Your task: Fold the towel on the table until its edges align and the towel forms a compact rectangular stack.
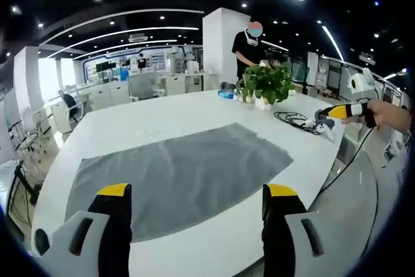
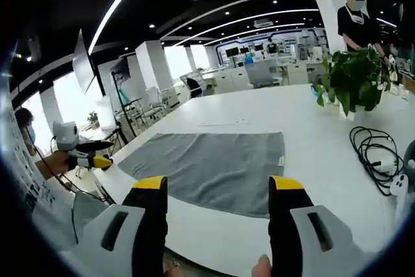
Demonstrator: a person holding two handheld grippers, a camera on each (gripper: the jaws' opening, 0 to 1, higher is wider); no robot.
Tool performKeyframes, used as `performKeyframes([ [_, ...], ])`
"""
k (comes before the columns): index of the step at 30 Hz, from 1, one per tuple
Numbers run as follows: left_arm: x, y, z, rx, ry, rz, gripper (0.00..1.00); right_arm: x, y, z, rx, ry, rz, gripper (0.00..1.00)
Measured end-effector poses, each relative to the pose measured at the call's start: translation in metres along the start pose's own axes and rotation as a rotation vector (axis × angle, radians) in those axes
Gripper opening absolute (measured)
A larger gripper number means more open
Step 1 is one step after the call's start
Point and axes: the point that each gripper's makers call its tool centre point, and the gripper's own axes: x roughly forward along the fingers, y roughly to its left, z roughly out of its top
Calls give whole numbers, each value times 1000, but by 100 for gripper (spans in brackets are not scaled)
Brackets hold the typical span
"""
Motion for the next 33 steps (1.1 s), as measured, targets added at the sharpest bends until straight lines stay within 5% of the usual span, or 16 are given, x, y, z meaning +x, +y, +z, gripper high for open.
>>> performKeyframes([
  [33, 3, 0, -6, 4, 29, -6, 84, 3, 2, -9, 20, 25, 16, 62],
])
